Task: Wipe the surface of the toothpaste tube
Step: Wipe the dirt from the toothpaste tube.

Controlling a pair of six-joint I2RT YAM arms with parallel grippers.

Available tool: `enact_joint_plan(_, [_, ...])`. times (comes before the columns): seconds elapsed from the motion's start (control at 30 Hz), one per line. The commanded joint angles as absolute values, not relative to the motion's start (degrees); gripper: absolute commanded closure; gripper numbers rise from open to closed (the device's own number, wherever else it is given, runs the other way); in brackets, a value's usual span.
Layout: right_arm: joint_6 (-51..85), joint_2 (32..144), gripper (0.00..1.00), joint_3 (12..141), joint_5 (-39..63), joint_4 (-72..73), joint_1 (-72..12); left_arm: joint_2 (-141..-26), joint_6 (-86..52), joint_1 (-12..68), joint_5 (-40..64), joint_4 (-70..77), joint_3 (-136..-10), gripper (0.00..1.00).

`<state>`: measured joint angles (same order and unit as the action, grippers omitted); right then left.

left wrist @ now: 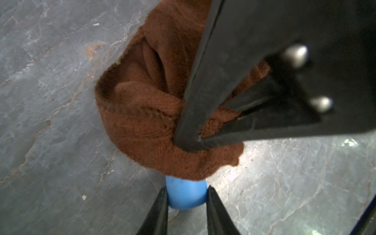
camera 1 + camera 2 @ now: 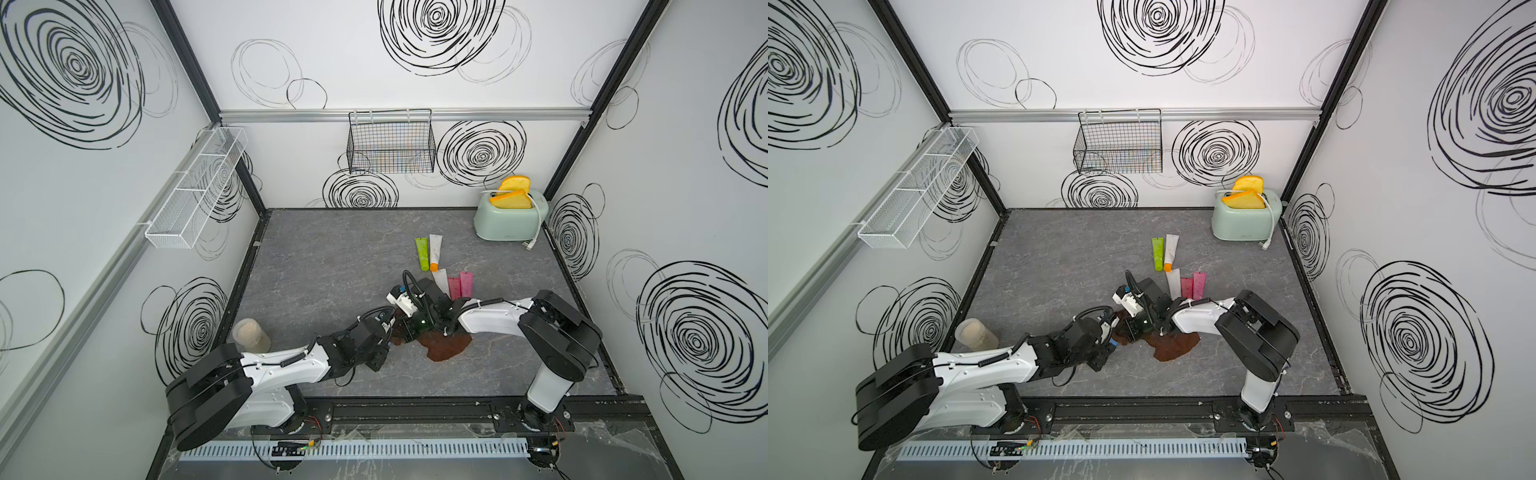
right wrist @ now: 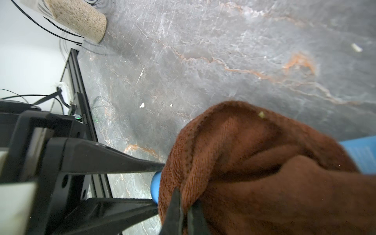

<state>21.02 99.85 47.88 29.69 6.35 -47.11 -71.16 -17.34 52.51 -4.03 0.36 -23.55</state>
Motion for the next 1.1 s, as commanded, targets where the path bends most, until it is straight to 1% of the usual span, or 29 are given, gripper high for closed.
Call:
enact_joint_plan(0.0, [18.6, 101.9, 1.00, 47.6, 26.2, 1.8, -41.2, -70.3, -16.7, 52.7, -3.7, 5.1, -25.0, 1.00])
enact_joint_plan(0.07, [17.2, 103.3, 1.00, 49.1, 23.3, -0.1, -38.8, -70.4, -16.7, 52.7, -3.7, 5.0, -25.1, 1.00])
enact_joint_plan(0.17, [15.9, 104.2, 1.00, 50.5, 19.2, -2.0, -37.3, -70.4, -16.7, 52.8, -3.6, 5.1, -25.0, 1.00])
enact_joint_plan(0.23, [16.2, 103.7, 1.00, 50.0, 19.5, -1.4, -37.0, -70.4, -16.6, 52.9, -3.5, 5.1, -25.0, 1.00])
enact_joint_plan(0.3, [16.7, 103.0, 1.00, 49.3, 21.9, -0.3, -37.3, -70.5, -16.7, 53.0, -3.6, 5.0, -25.1, 1.00])
enact_joint_plan(0.4, [17.6, 101.9, 1.00, 48.9, 25.0, -0.5, -39.7, -70.8, -16.5, 53.2, -3.8, 4.9, -25.2, 1.00])
enact_joint_plan(0.6, [22.8, 96.0, 1.00, 44.9, 28.7, 2.8, -47.8, -70.5, -16.6, 53.3, -3.9, 4.9, -25.1, 1.00])
enact_joint_plan(0.73, [23.3, 96.0, 1.00, 44.8, 28.7, 3.0, -50.4, -71.0, -16.5, 53.4, -4.0, 4.8, -25.4, 1.00])
enact_joint_plan(0.9, [21.8, 97.6, 1.00, 45.1, 28.6, 3.7, -46.6, -70.4, -16.7, 53.5, -4.0, 4.9, -25.1, 1.00])
enact_joint_plan(1.07, [18.4, 99.0, 1.00, 47.4, 26.1, 0.8, -38.9, -70.3, -16.6, 53.5, -4.1, 4.9, -25.0, 1.00])
